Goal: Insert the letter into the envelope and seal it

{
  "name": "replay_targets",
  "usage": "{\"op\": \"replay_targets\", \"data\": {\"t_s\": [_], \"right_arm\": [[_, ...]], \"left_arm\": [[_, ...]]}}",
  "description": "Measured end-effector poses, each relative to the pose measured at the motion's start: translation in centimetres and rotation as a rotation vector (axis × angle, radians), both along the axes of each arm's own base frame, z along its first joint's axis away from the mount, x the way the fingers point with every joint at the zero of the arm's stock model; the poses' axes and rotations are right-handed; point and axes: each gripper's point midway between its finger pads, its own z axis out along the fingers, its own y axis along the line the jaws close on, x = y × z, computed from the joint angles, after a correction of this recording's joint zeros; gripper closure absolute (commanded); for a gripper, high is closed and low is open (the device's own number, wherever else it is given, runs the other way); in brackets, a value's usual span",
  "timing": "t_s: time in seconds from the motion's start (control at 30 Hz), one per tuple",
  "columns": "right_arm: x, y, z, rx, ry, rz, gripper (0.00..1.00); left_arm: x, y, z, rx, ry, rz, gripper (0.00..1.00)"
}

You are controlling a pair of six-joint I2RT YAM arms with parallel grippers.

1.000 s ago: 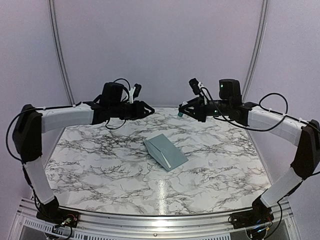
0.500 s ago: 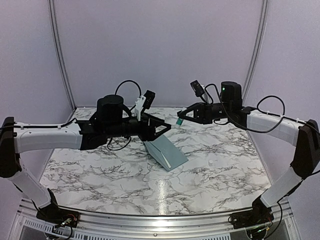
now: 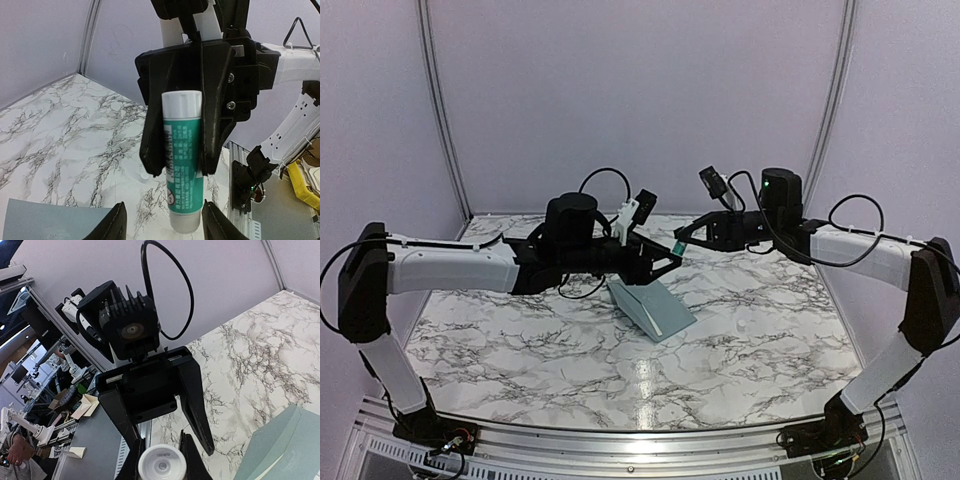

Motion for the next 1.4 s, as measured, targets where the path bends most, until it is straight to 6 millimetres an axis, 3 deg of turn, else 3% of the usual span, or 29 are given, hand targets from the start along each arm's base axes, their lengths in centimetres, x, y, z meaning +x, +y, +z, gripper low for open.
{"op": "replay_targets", "data": {"t_s": [0.4, 0.47, 0.6, 0.77, 0.83, 0.93, 1.0, 1.2, 1.4], "right_arm": [[0.5, 0.1, -0.9, -0.013, 0.002, -0.013, 0.90], [0.6, 0.1, -1.0, -0.017, 0.000, -0.018, 0.84], [0.7, 0.1, -1.4, -0.028, -0.009, -0.028, 0.60], [1.8, -0.7, -1.1, -0.084, -0.064, -0.062, 0.48], [3.1, -1.4, 0.2, -0.121, -0.162, -0.105, 0.48], [5.2, -2.7, 3.5, -0.203, -0.443, -0.181, 0.51], [5.9, -3.6, 4.4, -0.278, -0.606, -0.216, 0.53], [4.7, -6.0, 0.9, -0.605, -0.941, -0.176, 0.55], [2.6, -4.4, -1.6, -0.788, -1.171, -0.021, 0.55]], "left_arm": [[-0.3, -1.5, 0.4, -0.028, 0.024, -0.071, 0.84], [-0.1, -1.5, 0.3, -0.027, 0.032, -0.068, 0.87], [-0.2, -1.5, 0.1, -0.028, 0.047, -0.069, 0.89], [-0.3, -1.5, 0.0, -0.039, 0.085, -0.082, 0.91], [-0.2, -1.2, -0.3, -0.045, 0.123, -0.081, 0.92], [-0.1, -0.4, -1.6, -0.036, 0.210, -0.084, 0.94], [0.0, 0.3, -2.6, -0.027, 0.287, -0.085, 0.94], [-0.2, 1.5, -3.8, -0.013, 0.473, -0.104, 0.93], [-2.0, 1.7, -4.3, 0.008, 0.636, -0.158, 0.93]]}}
